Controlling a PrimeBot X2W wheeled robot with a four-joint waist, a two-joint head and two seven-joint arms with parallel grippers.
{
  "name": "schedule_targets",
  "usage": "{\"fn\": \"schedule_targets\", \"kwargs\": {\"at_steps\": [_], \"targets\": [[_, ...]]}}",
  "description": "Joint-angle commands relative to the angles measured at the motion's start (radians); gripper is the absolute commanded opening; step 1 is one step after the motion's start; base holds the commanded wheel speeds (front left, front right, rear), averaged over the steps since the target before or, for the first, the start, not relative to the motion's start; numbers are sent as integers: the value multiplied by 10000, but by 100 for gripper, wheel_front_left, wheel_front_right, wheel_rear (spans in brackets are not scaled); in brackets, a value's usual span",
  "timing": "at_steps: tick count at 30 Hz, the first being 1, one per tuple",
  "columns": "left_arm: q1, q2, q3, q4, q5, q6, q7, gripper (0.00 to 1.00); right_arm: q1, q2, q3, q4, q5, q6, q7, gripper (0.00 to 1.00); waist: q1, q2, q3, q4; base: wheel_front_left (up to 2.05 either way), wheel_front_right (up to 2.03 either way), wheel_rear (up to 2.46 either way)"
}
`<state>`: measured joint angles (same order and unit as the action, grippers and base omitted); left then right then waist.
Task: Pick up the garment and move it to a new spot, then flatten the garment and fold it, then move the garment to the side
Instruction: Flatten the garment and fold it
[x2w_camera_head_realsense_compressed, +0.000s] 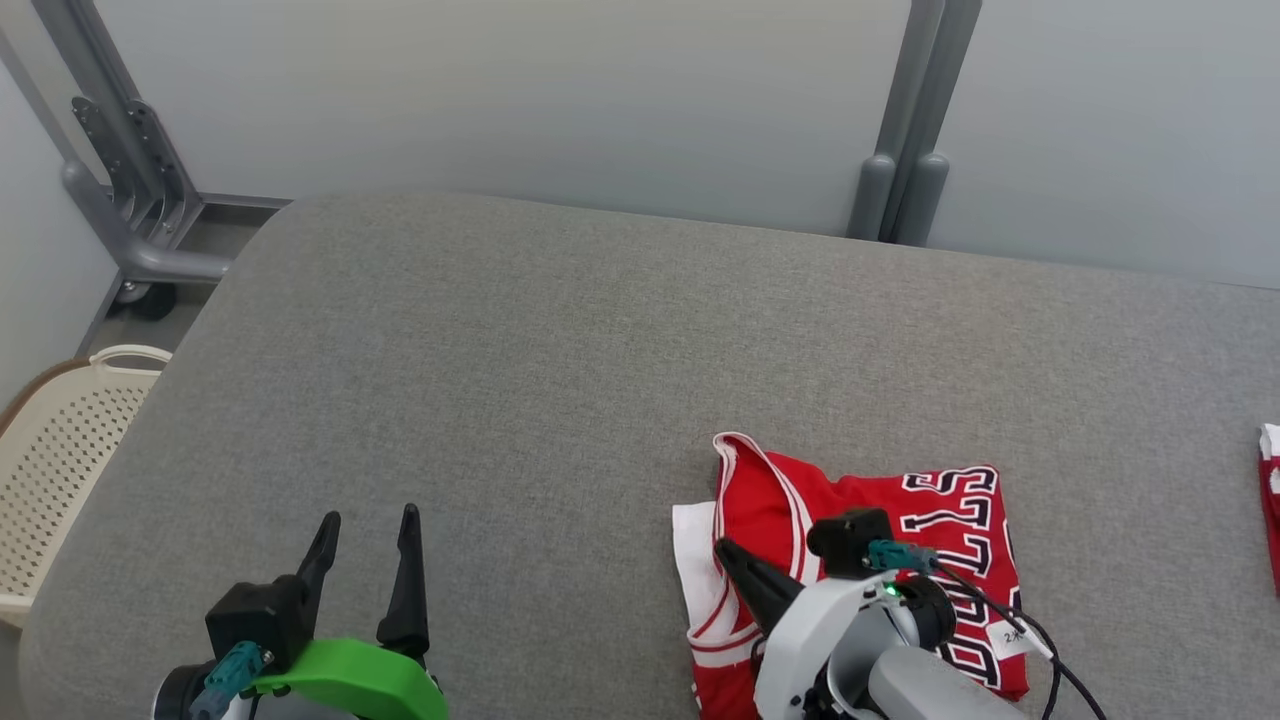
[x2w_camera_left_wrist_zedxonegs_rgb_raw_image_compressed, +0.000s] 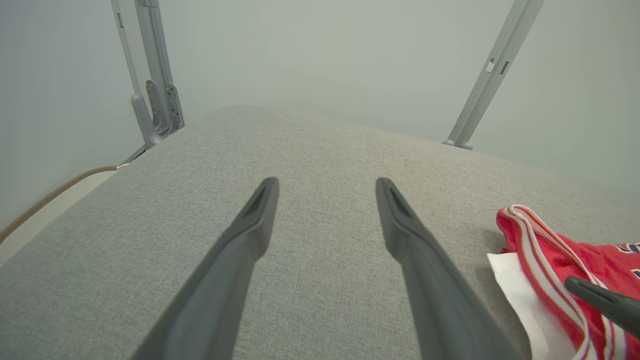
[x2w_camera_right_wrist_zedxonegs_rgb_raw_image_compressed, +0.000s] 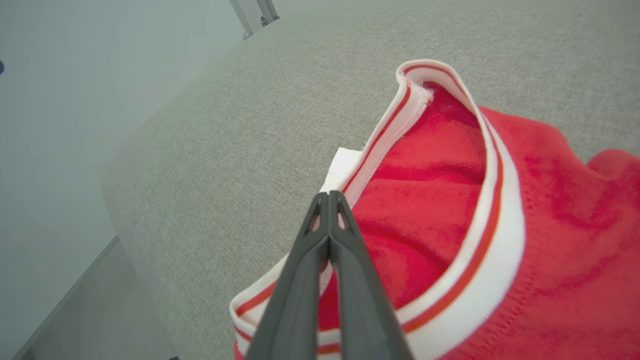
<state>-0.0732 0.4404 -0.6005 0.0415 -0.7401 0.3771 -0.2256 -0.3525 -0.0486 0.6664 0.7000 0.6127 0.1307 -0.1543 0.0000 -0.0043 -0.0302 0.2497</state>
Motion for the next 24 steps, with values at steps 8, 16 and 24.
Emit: {"fn": "schedule_targets", "kwargs": {"at_steps": [8, 16, 24], "targets": [[38, -11, -7, 61, -23, 7, -66, 100, -388, -39, -635, -40, -251, 0, -354, 0, 0, 43, -59, -195, 0, 0, 0], [-43, -13, -55, 27, -28, 4, -60, 100, -577, -33, -1478, 698, -618, 0, -226, 0, 0, 43, 1, -106, 0, 0, 0], [-265, -76, -195, 80, 31, -69, 30, 100, -1062, -35, -522, 1213, 42, 0, 305, 0, 0, 43, 109, 342, 0, 0, 0]]}}
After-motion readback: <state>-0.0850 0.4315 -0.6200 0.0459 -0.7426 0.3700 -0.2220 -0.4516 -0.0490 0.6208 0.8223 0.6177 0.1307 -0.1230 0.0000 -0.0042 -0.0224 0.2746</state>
